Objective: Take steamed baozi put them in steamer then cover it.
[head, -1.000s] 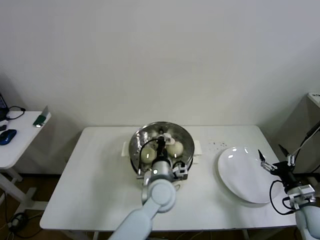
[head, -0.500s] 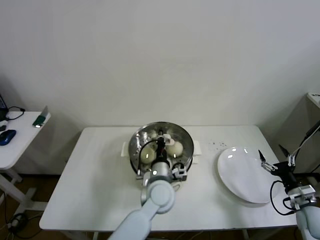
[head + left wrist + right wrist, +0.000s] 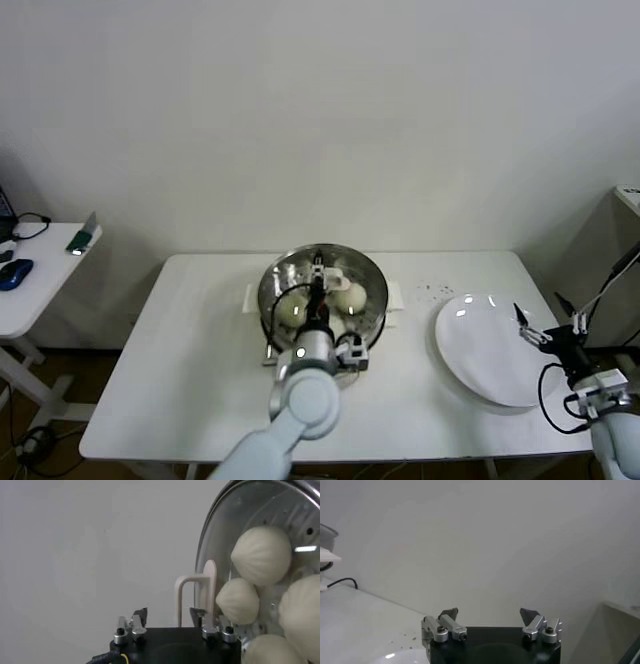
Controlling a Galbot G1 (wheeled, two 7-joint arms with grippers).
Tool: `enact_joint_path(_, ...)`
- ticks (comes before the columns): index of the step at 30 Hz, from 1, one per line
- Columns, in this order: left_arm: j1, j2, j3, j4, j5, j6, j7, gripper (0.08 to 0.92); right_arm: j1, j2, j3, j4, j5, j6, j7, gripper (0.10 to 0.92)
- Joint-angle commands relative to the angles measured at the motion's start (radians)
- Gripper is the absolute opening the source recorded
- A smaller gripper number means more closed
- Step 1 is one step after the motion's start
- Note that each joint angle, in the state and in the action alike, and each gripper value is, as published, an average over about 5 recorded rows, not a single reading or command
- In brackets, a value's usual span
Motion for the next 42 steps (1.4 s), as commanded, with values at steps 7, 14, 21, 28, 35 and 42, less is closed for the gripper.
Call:
enact_joint_path(7, 0.106, 0.153, 0.027, -0.281, -0.131, 0.048, -0.029, 0.799, -0.001, 0.004, -0.004, 0.04, -0.008, -0.154, 0.037, 0.823)
enact_joint_path(14, 0.219, 0.256, -0.079, -0.391, -0.374, -0.076, -0.24, 0.822, -0.001, 0.012, -0.014, 0.043, -0.022, -0.153, 0.043, 0.823)
enact_joint_path(21, 0.448, 0.304, -0.422, -0.42, -0.813, -0.515, -0.445, 0.823, 0.004, 0.013, -0.024, 0.039, -0.043, -0.145, 0.051, 0.823)
enact_joint_path(28, 0.595, 0.214, -0.719, -0.383, -1.29, -0.824, -0.521, 0.823, -0.003, 0.026, -0.035, 0.048, -0.023, -0.128, 0.047, 0.823)
enact_joint_path(35, 0.616, 0.077, -0.939, -0.199, -1.64, -0.922, -0.474, 0.823, -0.028, 0.05, -0.052, 0.065, -0.004, -0.095, 0.036, 0.823)
enact_joint_path(42, 0.637, 0.021, -0.951, -0.004, -1.67, -0.973, -0.451, 0.823, -0.059, 0.081, -0.089, 0.082, 0.037, -0.024, 0.01, 0.823)
